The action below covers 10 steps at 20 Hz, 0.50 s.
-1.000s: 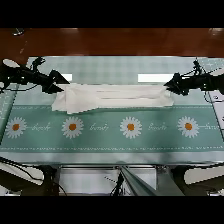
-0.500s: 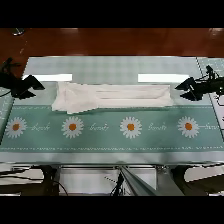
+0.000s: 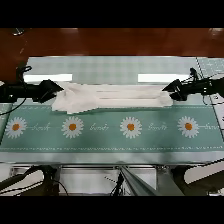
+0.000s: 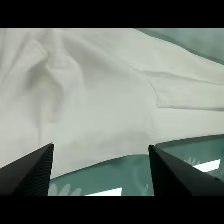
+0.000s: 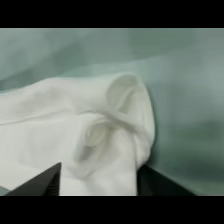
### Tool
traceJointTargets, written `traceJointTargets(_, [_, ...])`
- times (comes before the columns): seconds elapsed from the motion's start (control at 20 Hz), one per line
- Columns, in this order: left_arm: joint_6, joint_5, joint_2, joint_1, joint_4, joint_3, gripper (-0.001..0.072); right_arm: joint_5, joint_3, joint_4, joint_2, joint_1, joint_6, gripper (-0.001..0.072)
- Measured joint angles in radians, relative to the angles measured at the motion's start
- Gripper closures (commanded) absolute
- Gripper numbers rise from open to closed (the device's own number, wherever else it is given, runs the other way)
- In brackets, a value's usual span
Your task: Fold the shirts.
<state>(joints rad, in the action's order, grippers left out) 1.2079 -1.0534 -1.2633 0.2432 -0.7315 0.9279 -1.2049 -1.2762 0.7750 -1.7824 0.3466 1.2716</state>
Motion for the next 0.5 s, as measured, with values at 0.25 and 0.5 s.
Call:
traceJointTargets(0.25, [-0.03, 0.026, 0.008, -0.086, 0.029, -0.012, 0.0688, -0.051, 0.001, -0.012, 0.045, -0.034, 0.031, 0.0679])
traceJointTargets(0.5, [-0.079, 0.027, 0.01, -0.133, 0.035, 0.002, 0.0689, -0.118, 0.003, 0.119, 0.27, -0.045, 0.075, 0.0679])
